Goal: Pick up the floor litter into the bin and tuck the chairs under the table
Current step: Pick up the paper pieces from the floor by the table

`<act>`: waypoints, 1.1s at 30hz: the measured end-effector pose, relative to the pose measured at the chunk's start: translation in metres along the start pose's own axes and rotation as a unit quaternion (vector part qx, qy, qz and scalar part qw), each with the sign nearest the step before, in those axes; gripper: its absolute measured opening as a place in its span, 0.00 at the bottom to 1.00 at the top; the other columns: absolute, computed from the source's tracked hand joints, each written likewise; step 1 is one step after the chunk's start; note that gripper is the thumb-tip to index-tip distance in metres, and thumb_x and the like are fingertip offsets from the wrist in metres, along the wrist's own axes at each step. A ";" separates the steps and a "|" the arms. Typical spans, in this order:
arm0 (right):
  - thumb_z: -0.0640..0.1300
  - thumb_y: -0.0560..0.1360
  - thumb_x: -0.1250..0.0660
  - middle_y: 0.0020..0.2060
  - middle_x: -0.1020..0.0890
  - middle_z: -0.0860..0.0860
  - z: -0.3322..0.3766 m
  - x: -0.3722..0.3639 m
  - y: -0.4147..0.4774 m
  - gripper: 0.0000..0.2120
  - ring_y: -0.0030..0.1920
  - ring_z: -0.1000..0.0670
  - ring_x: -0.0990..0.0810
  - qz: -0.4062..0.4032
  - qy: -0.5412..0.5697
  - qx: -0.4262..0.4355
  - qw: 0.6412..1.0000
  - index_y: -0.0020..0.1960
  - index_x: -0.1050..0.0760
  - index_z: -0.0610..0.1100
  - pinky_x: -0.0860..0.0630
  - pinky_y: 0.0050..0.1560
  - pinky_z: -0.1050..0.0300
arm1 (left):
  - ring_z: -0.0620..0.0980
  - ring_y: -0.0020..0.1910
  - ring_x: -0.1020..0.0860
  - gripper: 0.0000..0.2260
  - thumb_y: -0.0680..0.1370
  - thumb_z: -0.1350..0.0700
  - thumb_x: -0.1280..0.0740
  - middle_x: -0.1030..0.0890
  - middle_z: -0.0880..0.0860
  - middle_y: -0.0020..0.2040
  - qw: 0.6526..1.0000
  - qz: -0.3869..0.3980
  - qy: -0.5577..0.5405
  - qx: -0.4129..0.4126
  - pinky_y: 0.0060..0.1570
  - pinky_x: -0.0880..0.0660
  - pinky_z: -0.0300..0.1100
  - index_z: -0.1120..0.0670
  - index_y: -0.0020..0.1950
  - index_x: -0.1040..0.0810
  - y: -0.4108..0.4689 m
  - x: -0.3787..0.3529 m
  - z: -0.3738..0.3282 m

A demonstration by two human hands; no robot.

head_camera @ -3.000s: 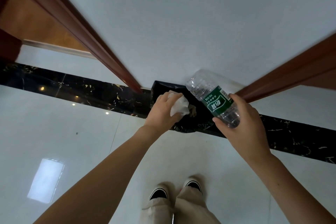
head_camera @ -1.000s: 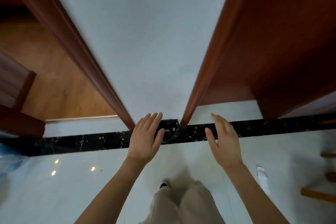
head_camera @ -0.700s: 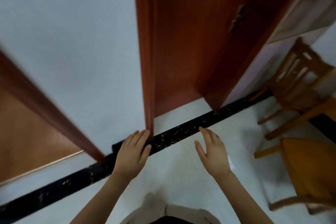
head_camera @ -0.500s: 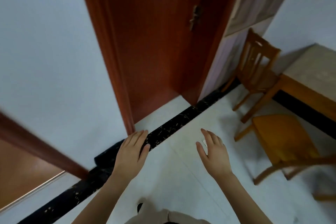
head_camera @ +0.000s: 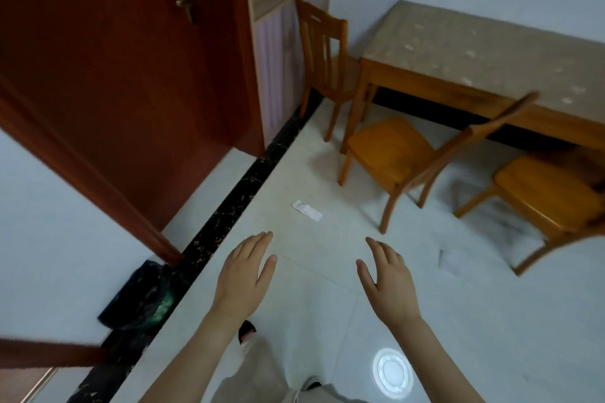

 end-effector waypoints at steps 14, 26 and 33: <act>0.52 0.80 0.39 0.67 0.26 0.47 -0.077 0.040 -0.022 0.24 0.66 0.45 0.28 -0.112 0.004 -0.187 0.976 0.73 0.33 0.45 0.29 0.64 0.48 | 0.46 0.70 0.34 0.26 0.79 0.41 0.51 0.29 0.47 0.70 0.975 0.123 0.009 -0.184 0.69 0.37 0.43 0.50 0.73 0.33 0.097 -0.059 -0.092; 0.58 0.78 0.46 0.67 0.26 0.48 -0.114 0.065 0.001 0.28 0.66 0.45 0.28 -0.188 -0.004 -0.338 0.922 0.73 0.33 0.46 0.29 0.63 0.48 | 0.50 0.69 0.32 0.27 0.79 0.42 0.51 0.27 0.51 0.69 0.916 0.213 0.013 -0.339 0.68 0.36 0.45 0.53 0.72 0.31 0.204 -0.114 -0.170; 0.53 0.80 0.39 0.68 0.26 0.47 -0.208 0.097 0.007 0.24 0.67 0.45 0.30 -0.206 0.000 -0.388 0.898 0.73 0.33 0.46 0.31 0.65 0.49 | 0.49 0.69 0.32 0.27 0.79 0.40 0.53 0.28 0.49 0.70 0.893 0.259 0.022 -0.368 0.67 0.34 0.47 0.51 0.72 0.32 0.237 -0.195 -0.251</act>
Point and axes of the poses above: each hand's wrist, its own y-axis towards the middle knuckle, its own x-axis out of the back of the hand, z = x × y, the point moved 2 cm from there along y, towards the middle knuckle
